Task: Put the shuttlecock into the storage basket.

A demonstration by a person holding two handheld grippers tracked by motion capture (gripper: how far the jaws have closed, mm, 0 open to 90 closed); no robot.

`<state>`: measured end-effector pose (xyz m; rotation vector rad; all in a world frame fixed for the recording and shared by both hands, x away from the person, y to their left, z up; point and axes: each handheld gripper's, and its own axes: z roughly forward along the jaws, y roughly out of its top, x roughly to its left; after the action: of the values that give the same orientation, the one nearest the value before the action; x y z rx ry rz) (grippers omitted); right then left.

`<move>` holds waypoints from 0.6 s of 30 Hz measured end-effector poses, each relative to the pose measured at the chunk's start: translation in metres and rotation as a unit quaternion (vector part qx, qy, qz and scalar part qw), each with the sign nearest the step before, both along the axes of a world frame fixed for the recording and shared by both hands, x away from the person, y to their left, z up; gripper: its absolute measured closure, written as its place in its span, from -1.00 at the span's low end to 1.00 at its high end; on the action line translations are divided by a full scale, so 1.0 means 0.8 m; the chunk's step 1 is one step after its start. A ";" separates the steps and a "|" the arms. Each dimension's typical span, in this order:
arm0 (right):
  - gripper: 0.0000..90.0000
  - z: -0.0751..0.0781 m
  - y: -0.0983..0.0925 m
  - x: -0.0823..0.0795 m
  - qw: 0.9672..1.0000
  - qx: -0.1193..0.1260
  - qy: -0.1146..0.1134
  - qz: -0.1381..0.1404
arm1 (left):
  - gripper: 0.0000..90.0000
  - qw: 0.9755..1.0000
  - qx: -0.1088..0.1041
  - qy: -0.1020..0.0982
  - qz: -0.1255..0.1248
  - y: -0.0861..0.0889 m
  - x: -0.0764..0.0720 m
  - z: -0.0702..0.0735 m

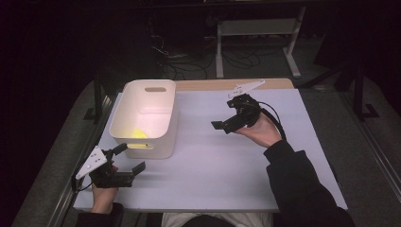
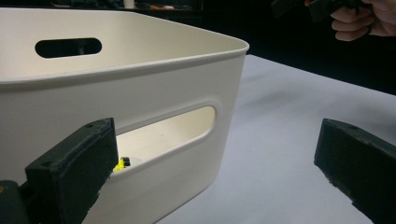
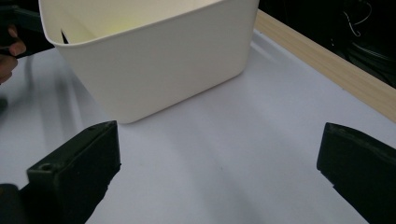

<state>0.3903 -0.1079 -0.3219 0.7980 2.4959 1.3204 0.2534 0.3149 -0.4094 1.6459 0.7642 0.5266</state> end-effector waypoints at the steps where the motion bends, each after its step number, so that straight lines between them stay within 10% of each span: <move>1: -1.00 -0.001 -0.002 -0.001 1.000 0.001 0.001 -0.002 | -1.00 1.000 0.000 0.000 0.000 0.000 0.000 0.000; 18: -1.00 -0.013 -0.035 -0.012 1.000 0.012 -0.008 -0.021 | -1.00 1.000 0.000 0.000 0.001 0.000 0.000 0.000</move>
<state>0.3804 -0.1356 -0.3322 0.8356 2.4418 1.3392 0.2531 0.3148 -0.4095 1.6462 0.7658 0.5284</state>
